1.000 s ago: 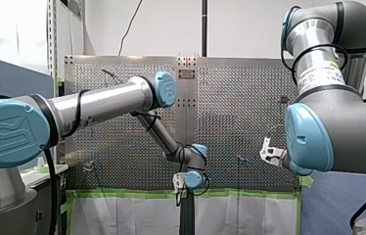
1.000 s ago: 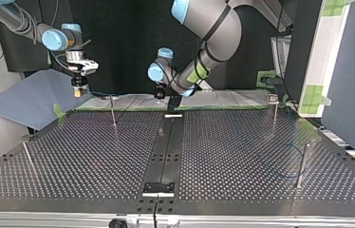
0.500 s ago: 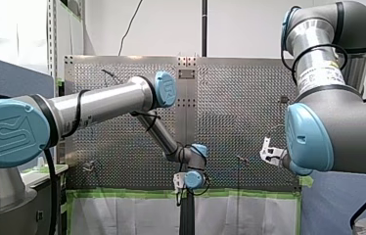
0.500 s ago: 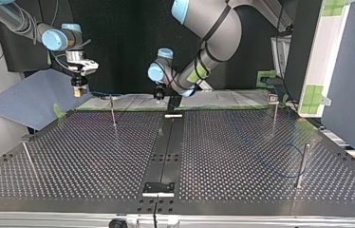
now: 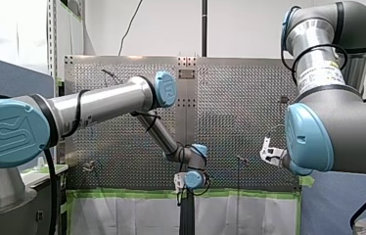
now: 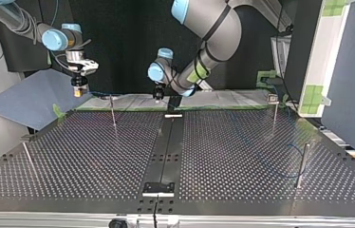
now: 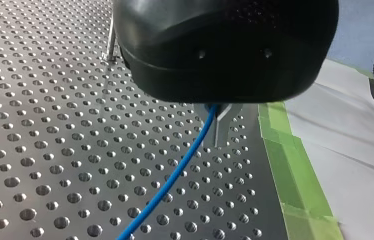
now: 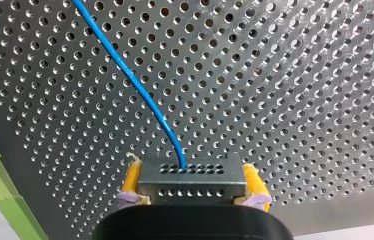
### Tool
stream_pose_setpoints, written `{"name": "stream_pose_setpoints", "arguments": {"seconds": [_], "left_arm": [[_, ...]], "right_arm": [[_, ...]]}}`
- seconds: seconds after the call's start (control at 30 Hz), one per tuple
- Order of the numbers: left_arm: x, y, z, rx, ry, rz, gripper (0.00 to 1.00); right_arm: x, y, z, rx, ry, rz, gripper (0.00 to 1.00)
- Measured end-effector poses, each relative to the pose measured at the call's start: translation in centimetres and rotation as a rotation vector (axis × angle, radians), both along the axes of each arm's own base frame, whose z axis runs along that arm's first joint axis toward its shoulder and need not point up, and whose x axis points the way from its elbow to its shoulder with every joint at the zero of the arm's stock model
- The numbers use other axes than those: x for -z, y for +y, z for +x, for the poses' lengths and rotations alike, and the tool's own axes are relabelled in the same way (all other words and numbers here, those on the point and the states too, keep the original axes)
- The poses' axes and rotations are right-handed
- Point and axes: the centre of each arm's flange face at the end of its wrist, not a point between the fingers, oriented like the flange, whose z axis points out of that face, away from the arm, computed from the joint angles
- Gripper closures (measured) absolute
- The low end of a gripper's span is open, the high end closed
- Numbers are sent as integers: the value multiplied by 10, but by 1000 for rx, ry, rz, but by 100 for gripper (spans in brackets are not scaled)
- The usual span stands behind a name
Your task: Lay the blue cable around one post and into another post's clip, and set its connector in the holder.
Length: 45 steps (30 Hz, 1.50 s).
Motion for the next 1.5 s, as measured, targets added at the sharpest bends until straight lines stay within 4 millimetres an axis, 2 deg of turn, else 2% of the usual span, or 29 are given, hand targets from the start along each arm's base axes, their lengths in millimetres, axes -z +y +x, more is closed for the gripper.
{"name": "stream_pose_setpoints", "arguments": {"seconds": [0.43,0.77,0.93,1.27,1.5], "left_arm": [[-5,-9,-6,13,-8,-2,100],[-36,-13,-18,15,-53,-2,100],[-39,-14,-30,8,-64,46,100],[-42,-38,-56,33,-101,104,100],[-52,-59,-70,32,-134,124,100]], "right_arm": [[0,-1,-3,4,-8,-1,100],[-2,-4,-6,6,-21,-5,100],[-3,-7,-8,9,-21,-7,100],[-7,-17,-16,23,-21,-8,100],[-9,-23,-21,32,-31,-4,100]]}}
